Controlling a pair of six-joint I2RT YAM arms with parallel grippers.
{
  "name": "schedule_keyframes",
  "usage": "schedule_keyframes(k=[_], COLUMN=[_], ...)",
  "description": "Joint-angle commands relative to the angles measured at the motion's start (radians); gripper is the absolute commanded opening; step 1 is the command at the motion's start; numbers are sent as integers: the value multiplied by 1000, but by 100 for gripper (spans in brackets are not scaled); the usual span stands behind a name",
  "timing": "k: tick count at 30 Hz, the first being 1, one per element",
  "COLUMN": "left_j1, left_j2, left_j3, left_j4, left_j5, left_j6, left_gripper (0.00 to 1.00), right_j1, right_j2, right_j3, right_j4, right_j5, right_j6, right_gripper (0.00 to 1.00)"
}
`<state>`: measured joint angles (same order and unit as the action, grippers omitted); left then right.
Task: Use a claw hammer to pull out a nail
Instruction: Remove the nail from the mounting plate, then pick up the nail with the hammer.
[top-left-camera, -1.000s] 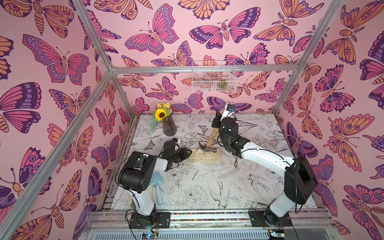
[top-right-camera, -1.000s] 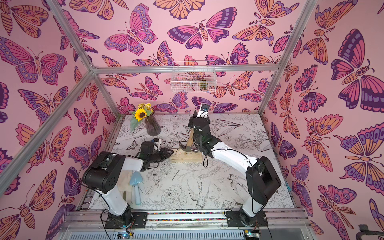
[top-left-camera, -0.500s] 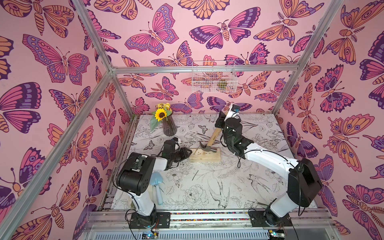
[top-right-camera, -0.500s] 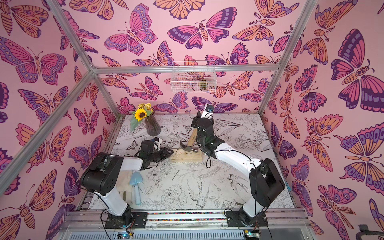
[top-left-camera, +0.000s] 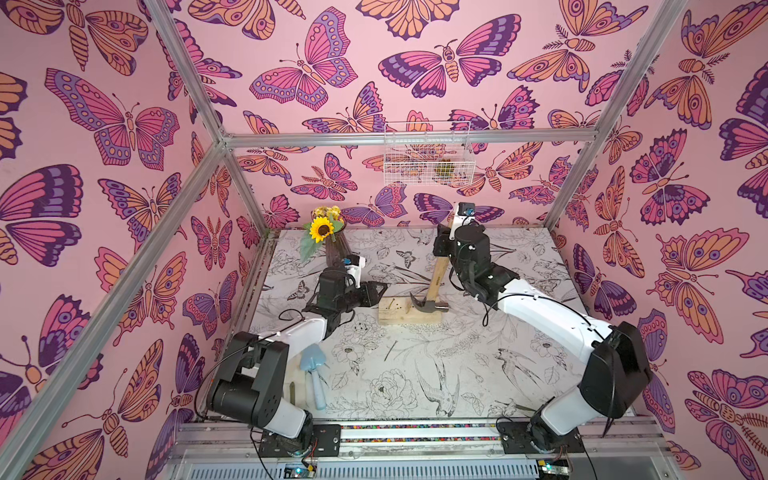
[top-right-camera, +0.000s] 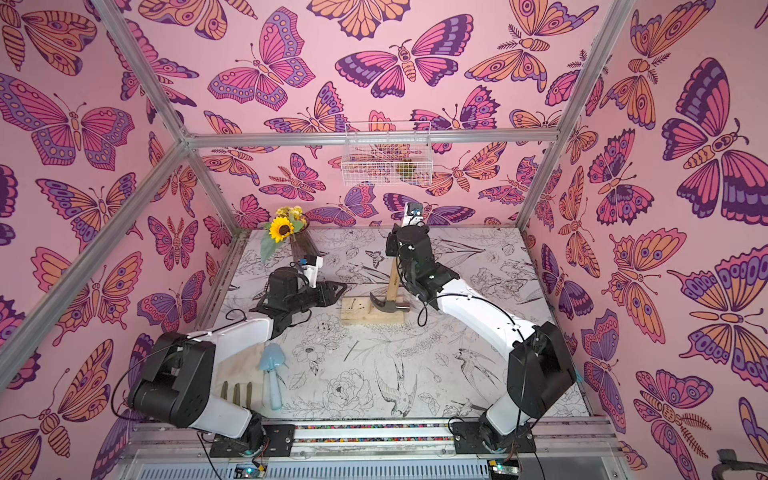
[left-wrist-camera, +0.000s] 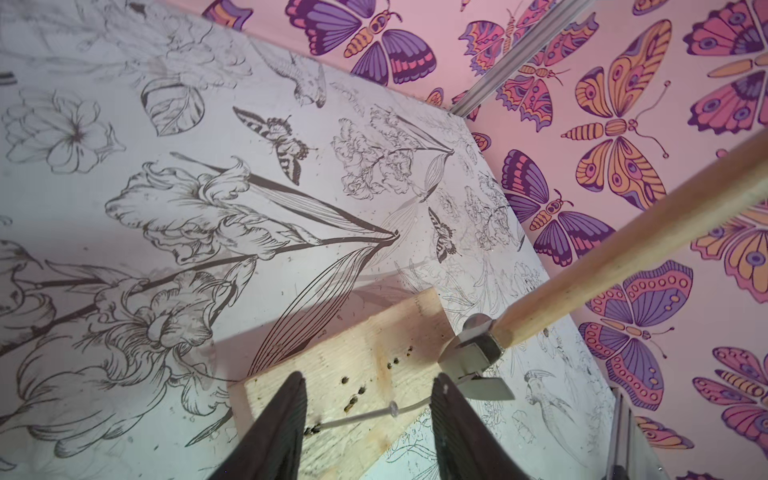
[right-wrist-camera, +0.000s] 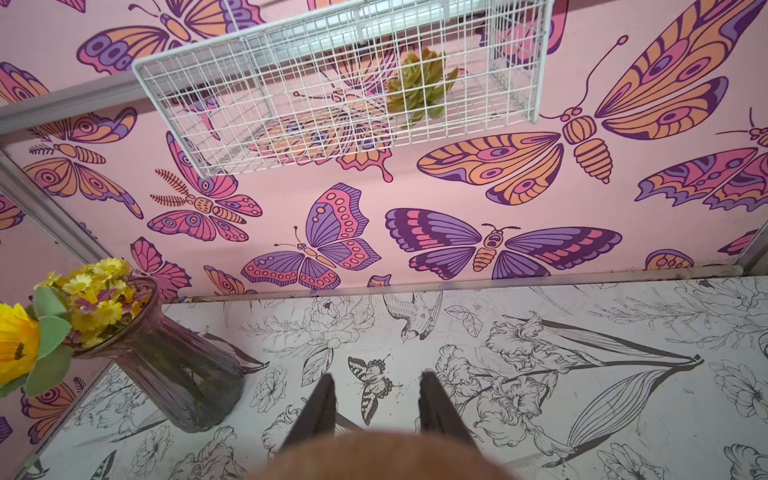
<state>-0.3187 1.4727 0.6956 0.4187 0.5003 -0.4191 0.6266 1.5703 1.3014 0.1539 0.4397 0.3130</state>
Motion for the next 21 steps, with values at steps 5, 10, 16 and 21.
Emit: schedule_keyframes(k=[5,10,16,21], left_j1=[-144,-218,-278,-303], left_j2=[-143,-125,-51,-11], left_j3=[-133,-181,-137,-116], left_j4=[45,105,106,120], left_j5=[-102,-133,-158,-166], left_j6=[248,344,407,427], left_gripper=[47,44,45,45], right_j1=[-6,-6,-5,-5], right_j2=[-93,-95,-104,-107], right_j3=[123,152,147,147], right_j4=[15,-40,-52,-60], right_j5=[-79,-111,-145,-160], right_j6=[48,70,88,91], right_gripper=[0,0,0,0])
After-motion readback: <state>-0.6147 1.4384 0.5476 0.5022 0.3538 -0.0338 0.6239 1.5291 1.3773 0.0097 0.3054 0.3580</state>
